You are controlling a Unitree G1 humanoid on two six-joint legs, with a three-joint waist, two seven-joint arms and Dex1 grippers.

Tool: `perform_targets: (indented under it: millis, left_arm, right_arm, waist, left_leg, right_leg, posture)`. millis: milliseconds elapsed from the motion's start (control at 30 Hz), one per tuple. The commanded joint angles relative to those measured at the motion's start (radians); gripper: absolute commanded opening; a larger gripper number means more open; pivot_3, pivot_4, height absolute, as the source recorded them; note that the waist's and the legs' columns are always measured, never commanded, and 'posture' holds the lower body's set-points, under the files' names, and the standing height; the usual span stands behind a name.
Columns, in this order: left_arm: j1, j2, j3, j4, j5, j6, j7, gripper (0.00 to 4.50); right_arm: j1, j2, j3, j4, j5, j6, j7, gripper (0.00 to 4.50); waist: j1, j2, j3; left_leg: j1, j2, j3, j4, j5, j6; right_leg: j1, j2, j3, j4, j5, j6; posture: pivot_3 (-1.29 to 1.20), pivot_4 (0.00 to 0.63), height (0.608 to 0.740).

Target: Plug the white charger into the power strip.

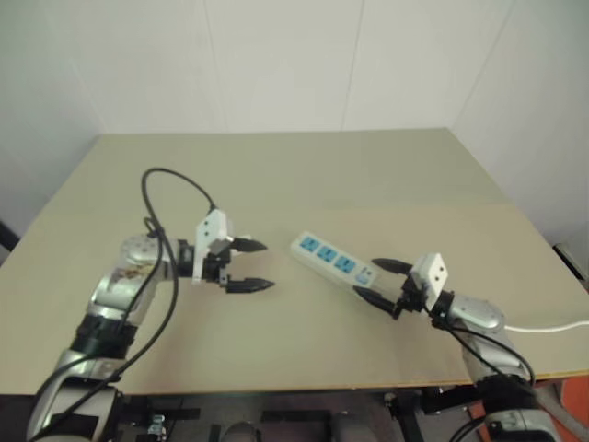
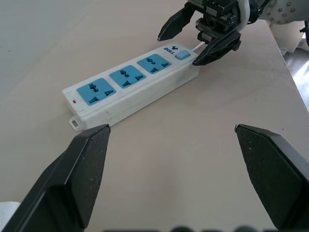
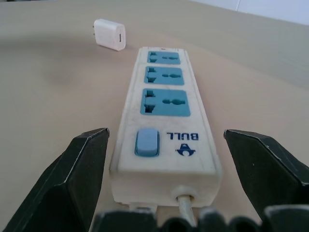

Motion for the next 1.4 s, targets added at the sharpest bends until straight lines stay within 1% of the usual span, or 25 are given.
perform_targets:
  millis: [33, 300, 767, 833, 900, 933, 1167, 1300, 1400]
  left_arm:
    - [0.000, 0.009, 0.029, -0.033, -0.016, -0.022, -0.002, 4.50]
    - [0.000, 0.006, 0.029, -0.033, -0.016, -0.024, -0.002, 4.50]
    - [0.013, 0.002, 0.027, -0.056, -0.019, -0.010, 0.008, 4.50]
    - [0.015, 0.003, 0.024, -0.055, -0.016, -0.012, 0.009, 4.50]
    - [0.018, 0.002, 0.025, -0.060, -0.017, -0.010, 0.011, 4.50]
    - [0.020, 0.002, 0.024, -0.063, -0.018, -0.009, 0.013, 4.50]
    - [0.021, -0.002, 0.024, -0.068, -0.021, -0.004, 0.017, 4.50]
    - [0.004, 0.007, 0.044, -0.053, -0.037, 0.001, 0.005, 4.50]
    - [-0.028, 0.025, 0.049, -0.014, -0.016, -0.022, -0.002, 4.50]
  right_arm:
    - [-0.027, 0.002, -0.002, 0.015, 0.002, -0.029, 0.009, 4.45]
    - [-0.057, 0.013, 0.005, 0.071, 0.005, -0.021, 0.020, 4.45]
    - [-0.084, 0.031, 0.013, 0.110, -0.004, 0.004, 0.017, 4.45]
    - [-0.088, 0.030, 0.015, 0.119, -0.003, 0.010, 0.024, 4.08]
    - [-0.086, 0.027, 0.016, 0.120, 0.000, 0.018, 0.035, 3.53]
    - [-0.084, 0.027, 0.017, 0.120, -0.001, 0.017, 0.038, 3.38]
    - [-0.075, 0.022, 0.016, 0.102, -0.002, 0.014, 0.043, 3.38]
    - [-0.063, -0.005, 0.025, 0.055, 0.020, 0.024, 0.112, 3.38]
    - [-0.067, -0.030, 0.045, 0.035, 0.017, 0.017, 0.174, 3.38]
  waist:
    - [0.000, 0.000, 0.000]
    - [-0.002, 0.000, 0.000]
    - [-0.004, 0.000, 0.000]
    - [-0.004, 0.000, 0.000]
    - [-0.004, 0.000, 0.000]
    - [-0.003, 0.000, 0.000]
    - [-0.003, 0.000, 0.000]
    - [-0.002, 0.000, 0.000]
    - [-0.002, 0.000, 0.000]
  left_leg:
    - [0.000, 0.000, 0.000, 0.000, 0.000, 0.000]
    - [0.000, 0.000, 0.000, 0.000, 0.000, 0.000]
    - [0.000, 0.000, 0.000, 0.000, 0.000, 0.000]
    - [0.000, 0.000, 0.000, 0.000, 0.000, 0.000]
    - [0.000, 0.000, 0.000, 0.000, 0.000, 0.000]
    - [0.000, 0.000, 0.000, 0.000, 0.000, 0.000]
    - [0.000, 0.000, 0.000, 0.000, 0.000, 0.000]
    - [0.000, 0.000, 0.000, 0.000, 0.000, 0.000]
    - [0.000, 0.000, 0.000, 0.000, 0.000, 0.000]
  right_leg:
    - [0.000, 0.000, 0.000, 0.000, 0.000, 0.000]
    - [0.000, 0.000, 0.000, 0.000, 0.000, 0.000]
    - [0.000, 0.000, 0.000, 0.000, 0.000, 0.000]
    - [0.000, 0.000, 0.000, 0.000, 0.000, 0.000]
    - [0.000, 0.000, 0.000, 0.000, 0.000, 0.000]
    - [0.000, 0.000, 0.000, 0.000, 0.000, 0.000]
    - [0.000, 0.000, 0.000, 0.000, 0.000, 0.000]
    - [0.000, 0.000, 0.000, 0.000, 0.000, 0.000]
    - [0.000, 0.000, 0.000, 0.000, 0.000, 0.000]
  posture:
    - [0.00, 0.150, 0.740]
    - [0.00, 0.150, 0.740]
    - [0.00, 0.150, 0.740]
    - [0.00, 0.150, 0.740]
    - [0.00, 0.150, 0.740]
    - [0.00, 0.150, 0.740]
    - [0.00, 0.150, 0.740]
    - [0.00, 0.150, 0.740]
    - [0.00, 0.150, 0.740]
